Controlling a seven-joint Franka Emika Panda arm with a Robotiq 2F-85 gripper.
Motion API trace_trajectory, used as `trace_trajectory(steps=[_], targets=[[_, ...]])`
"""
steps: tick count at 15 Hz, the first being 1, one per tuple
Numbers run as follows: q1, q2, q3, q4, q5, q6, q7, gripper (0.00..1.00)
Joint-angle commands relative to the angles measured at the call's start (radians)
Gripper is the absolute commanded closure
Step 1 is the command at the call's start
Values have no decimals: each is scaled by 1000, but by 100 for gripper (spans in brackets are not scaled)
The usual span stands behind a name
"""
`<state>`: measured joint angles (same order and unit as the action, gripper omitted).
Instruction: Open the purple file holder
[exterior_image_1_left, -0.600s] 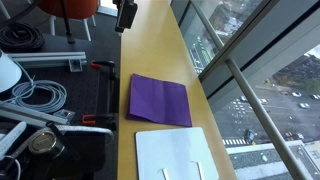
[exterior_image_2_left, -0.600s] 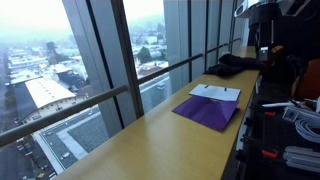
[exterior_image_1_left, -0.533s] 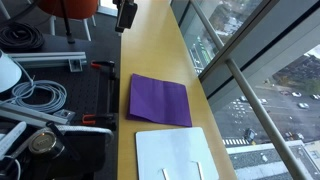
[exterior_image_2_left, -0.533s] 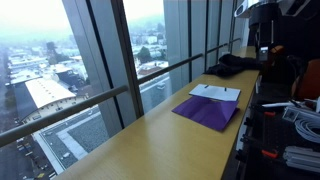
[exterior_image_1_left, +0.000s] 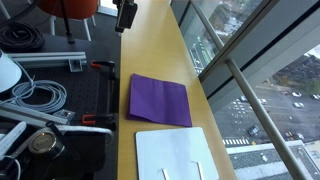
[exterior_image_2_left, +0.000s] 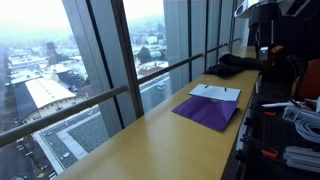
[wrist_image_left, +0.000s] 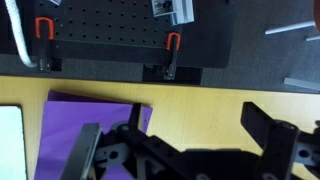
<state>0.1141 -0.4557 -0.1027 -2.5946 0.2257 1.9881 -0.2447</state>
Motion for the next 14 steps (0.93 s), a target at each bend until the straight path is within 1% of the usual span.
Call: trace_trajectory(steps=[1, 3, 8, 12, 14], targets=[[-22, 14, 14, 5, 6, 8, -16, 0], [-27, 36, 7, 11, 6, 35, -37, 0], [-43, 123, -27, 28, 35, 161, -119, 0], [-56, 245, -60, 55, 80, 263, -189, 0], [-71, 308, -63, 71, 97, 310, -211, 0]])
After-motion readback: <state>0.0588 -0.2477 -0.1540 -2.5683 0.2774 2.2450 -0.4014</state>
